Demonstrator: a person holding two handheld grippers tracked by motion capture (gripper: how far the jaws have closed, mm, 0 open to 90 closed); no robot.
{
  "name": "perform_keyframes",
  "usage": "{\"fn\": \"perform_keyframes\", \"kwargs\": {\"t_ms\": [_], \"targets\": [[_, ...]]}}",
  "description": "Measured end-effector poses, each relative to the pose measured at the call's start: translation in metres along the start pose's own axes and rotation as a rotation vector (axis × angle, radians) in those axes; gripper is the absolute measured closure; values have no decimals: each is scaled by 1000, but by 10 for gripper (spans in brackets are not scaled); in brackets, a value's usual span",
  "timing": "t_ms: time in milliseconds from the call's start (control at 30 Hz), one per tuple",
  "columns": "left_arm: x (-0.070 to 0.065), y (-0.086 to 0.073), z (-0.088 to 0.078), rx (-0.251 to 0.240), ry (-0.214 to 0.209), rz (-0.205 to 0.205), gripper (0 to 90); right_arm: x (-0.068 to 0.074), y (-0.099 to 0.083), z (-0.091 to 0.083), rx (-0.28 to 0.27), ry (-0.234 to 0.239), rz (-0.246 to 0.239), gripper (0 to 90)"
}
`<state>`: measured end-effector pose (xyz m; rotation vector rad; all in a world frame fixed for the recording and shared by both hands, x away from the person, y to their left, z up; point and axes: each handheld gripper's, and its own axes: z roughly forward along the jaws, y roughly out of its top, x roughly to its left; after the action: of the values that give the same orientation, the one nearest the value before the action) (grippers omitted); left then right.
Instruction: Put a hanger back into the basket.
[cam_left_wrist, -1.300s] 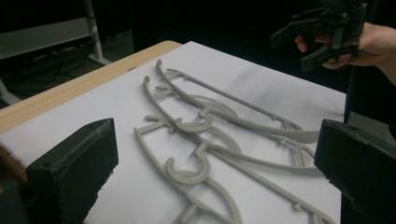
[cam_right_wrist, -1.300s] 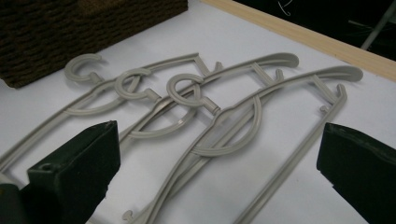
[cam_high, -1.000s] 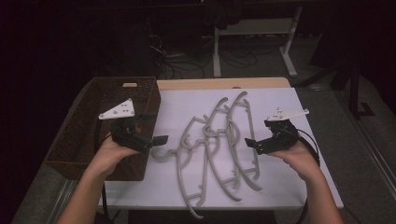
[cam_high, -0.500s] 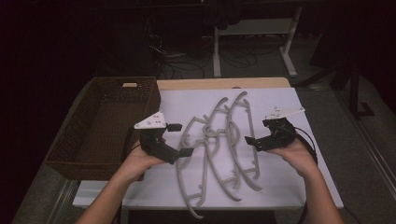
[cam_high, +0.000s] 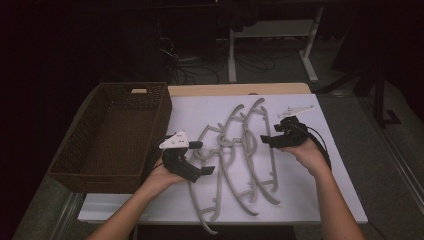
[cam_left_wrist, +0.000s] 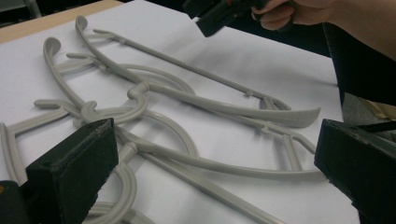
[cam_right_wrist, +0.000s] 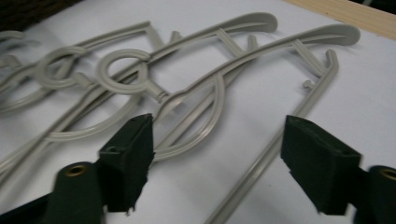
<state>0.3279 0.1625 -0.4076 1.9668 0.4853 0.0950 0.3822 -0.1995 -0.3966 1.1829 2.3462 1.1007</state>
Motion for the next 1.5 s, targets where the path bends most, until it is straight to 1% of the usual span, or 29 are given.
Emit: {"fn": "perform_keyframes", "kwargs": {"t_ms": [33,67,100,133,167,200,233,267,367,433,467,500,533,600,633,667,767,800,833,900,967,1033,1100,1300,1333,1433,1467,1500], "targets": [[1,-2,1,-1,1,-2,0,-3,2,3,6,-6,0,327],[1,-2,1,-1,1,-2,0,-3,2,3,6,-6,0,327],[1,-5,3,9,4,1,0,-8,5,10,17,-6,4,409],[1,-6,5,12,6,5,0,-10,7,13,23,-12,4,437],[1,-6,5,12,6,5,0,-10,7,13,23,-12,4,437],[2,-9,6,18,8,6,0,-15,11,21,43,-27,6,524],[2,-9,6,18,8,6,0,-15,11,21,43,-27,6,524],[2,-10,8,20,6,3,0,-21,14,30,54,-34,10,591],[1,-13,12,35,8,11,0,-27,19,46,89,-65,2,702],[0,-15,13,42,8,18,0,-32,20,56,100,-74,8,756],[0,-15,13,42,8,18,0,-32,20,56,100,-74,8,756],[-1,-15,13,43,7,17,0,-34,21,60,107,-83,8,785],[-1,-16,14,47,6,18,0,-38,23,69,126,-97,4,823],[0,-16,14,49,5,17,0,-41,25,77,135,-108,2,861],[0,-16,14,49,5,17,0,-41,25,77,135,-108,2,861],[0,-17,14,49,5,19,0,-45,28,84,140,-115,7,884],[0,-17,15,51,6,19,0,-51,32,93,152,-129,16,889],[0,-17,14,50,7,20,0,-51,32,93,152,-129,16,889],[0,-17,14,50,6,21,0,-54,34,98,162,-144,22,890],[1,-18,14,53,7,21,0,-55,35,100,167,-148,19,890],[1,-19,14,56,5,18,0,-57,34,105,177,-167,18,890],[1,-19,14,57,2,16,0,-59,33,106,181,-175,21,891],[1,-19,15,60,0,17,0,-60,32,105,179,-176,32,891],[0,-19,16,66,-1,19,0,-63,30,102,190,-202,31,891],[0,-19,16,66,-1,19,0,-66,28,98,203,-224,27,891],[0,-19,15,66,0,19,0,-72,23,90,215,-250,36,891],[0,-19,15,65,1,19,0,-75,21,87,211,-247,44,891],[0,-19,15,66,1,19,0,-77,19,83,209,-255,49,891]]}}
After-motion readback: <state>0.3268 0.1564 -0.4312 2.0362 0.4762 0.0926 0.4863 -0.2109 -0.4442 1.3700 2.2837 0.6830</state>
